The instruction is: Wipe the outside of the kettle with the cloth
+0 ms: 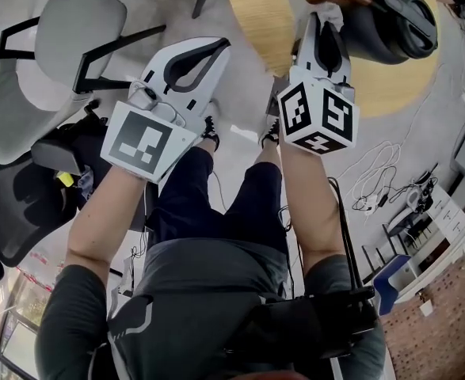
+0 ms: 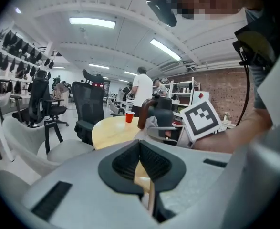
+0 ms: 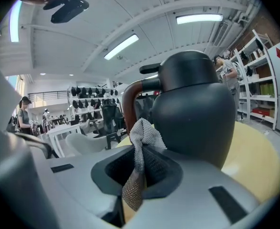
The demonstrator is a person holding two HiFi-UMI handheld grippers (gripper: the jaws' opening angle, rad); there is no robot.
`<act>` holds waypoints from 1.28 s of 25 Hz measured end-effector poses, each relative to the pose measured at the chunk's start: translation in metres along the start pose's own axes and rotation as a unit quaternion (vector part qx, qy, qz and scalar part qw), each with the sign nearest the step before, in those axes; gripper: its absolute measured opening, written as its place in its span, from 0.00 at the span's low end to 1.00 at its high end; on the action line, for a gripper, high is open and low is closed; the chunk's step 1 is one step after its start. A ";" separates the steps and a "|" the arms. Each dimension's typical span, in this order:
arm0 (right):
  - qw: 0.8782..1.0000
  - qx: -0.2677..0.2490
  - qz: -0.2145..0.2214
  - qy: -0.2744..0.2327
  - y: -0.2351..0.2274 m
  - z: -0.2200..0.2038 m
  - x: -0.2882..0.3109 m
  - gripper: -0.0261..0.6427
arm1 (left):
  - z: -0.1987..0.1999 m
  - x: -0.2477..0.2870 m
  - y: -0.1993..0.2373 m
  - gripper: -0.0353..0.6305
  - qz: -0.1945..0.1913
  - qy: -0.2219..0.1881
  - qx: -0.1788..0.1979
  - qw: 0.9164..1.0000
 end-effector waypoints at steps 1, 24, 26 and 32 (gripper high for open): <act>1.000 -0.005 0.004 0.013 0.001 -0.003 -0.006 0.11 | 0.004 -0.001 0.000 0.07 0.001 -0.004 -0.004 1.000; 0.998 0.010 -0.032 0.054 -0.004 -0.038 0.021 0.11 | 0.086 0.098 -0.035 0.13 0.032 -0.063 0.079 0.994; 0.998 0.016 -0.034 0.056 -0.005 -0.042 0.019 0.11 | 0.086 0.104 -0.035 0.18 0.037 -0.064 0.076 0.994; 0.997 0.033 -0.040 0.054 -0.012 -0.050 0.003 0.11 | 0.080 0.102 -0.034 0.18 0.039 -0.067 0.080 0.994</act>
Point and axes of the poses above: the fingertips, and each gripper's own axes: x forward along the fingers, y to its left, z out of its top, the point moved 3 cm from there along -x, backward along the fingers, and after that the axes turned 8 degrees about -x, right-handed, at the moved point
